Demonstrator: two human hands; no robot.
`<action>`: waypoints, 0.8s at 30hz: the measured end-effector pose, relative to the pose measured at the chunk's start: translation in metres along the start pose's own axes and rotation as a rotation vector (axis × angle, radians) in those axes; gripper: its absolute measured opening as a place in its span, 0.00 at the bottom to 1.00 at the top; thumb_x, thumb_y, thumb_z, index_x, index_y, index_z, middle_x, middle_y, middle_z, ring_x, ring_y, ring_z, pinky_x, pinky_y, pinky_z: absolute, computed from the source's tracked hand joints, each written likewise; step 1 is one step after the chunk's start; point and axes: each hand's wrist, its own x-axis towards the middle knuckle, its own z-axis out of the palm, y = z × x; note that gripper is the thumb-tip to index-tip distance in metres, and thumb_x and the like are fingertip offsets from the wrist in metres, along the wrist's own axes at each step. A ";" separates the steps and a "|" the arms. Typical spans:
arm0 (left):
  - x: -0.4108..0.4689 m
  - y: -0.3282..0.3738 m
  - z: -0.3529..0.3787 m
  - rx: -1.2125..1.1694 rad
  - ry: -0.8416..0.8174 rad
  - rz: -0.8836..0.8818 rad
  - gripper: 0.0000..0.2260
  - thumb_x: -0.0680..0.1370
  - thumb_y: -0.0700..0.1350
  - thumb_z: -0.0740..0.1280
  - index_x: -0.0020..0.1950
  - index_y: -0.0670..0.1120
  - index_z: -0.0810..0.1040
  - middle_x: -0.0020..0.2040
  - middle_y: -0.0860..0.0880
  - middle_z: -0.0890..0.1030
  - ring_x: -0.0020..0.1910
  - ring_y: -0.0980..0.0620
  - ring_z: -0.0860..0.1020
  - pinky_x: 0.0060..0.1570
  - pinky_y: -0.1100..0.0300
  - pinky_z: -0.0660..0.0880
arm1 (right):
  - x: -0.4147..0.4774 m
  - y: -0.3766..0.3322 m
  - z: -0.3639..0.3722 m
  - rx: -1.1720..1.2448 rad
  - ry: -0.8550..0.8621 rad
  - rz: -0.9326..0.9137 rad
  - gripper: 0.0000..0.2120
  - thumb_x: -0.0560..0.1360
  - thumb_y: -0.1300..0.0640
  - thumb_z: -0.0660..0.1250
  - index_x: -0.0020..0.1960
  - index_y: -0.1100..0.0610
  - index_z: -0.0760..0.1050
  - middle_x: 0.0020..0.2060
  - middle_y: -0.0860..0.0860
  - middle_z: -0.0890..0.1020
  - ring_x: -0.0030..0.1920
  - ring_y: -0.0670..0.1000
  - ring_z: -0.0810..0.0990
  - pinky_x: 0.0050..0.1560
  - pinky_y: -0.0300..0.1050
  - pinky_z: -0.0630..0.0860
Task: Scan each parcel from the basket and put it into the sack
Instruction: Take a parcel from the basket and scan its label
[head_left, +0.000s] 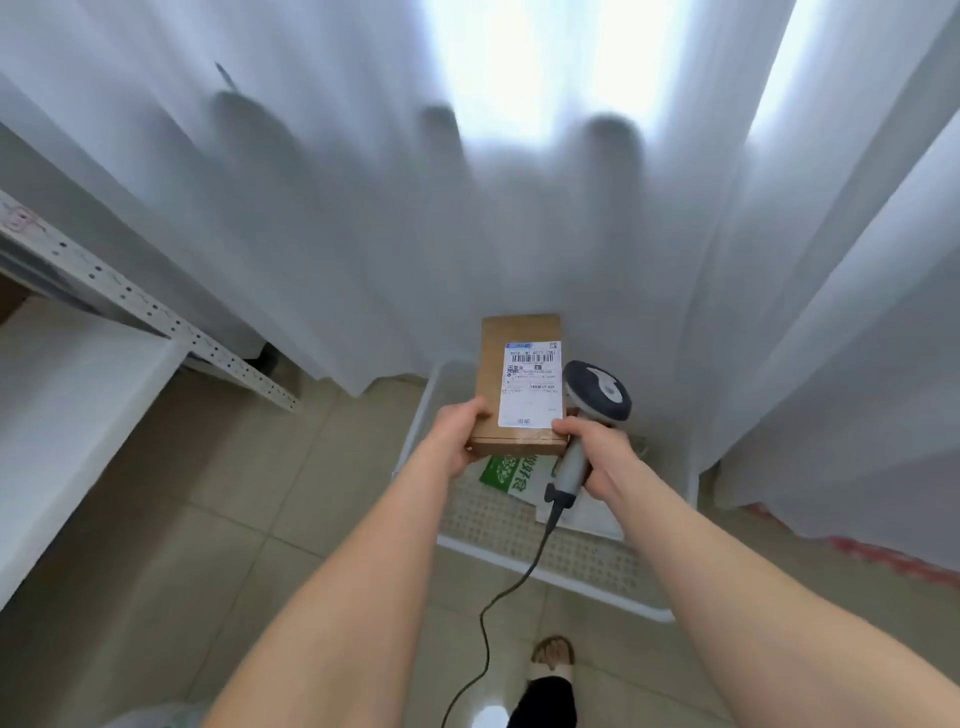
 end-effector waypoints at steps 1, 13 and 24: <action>-0.015 0.005 -0.006 0.027 -0.019 -0.001 0.04 0.78 0.41 0.66 0.51 0.42 0.75 0.43 0.46 0.80 0.39 0.50 0.77 0.37 0.55 0.76 | -0.014 -0.003 0.003 -0.005 -0.012 -0.020 0.08 0.71 0.70 0.70 0.49 0.62 0.78 0.49 0.60 0.84 0.44 0.56 0.82 0.50 0.54 0.80; -0.183 0.001 -0.033 -0.086 0.001 0.262 0.22 0.81 0.39 0.63 0.73 0.46 0.63 0.60 0.49 0.77 0.44 0.47 0.78 0.46 0.46 0.72 | -0.191 -0.009 -0.024 -0.033 -0.190 -0.244 0.10 0.73 0.69 0.68 0.51 0.58 0.76 0.40 0.54 0.82 0.32 0.50 0.80 0.35 0.43 0.77; -0.267 -0.007 -0.061 -0.191 0.070 0.363 0.24 0.80 0.38 0.63 0.74 0.48 0.61 0.56 0.48 0.77 0.47 0.45 0.78 0.52 0.42 0.74 | -0.308 0.002 -0.021 -0.094 -0.247 -0.393 0.07 0.76 0.62 0.67 0.52 0.64 0.75 0.33 0.57 0.79 0.21 0.47 0.71 0.23 0.38 0.71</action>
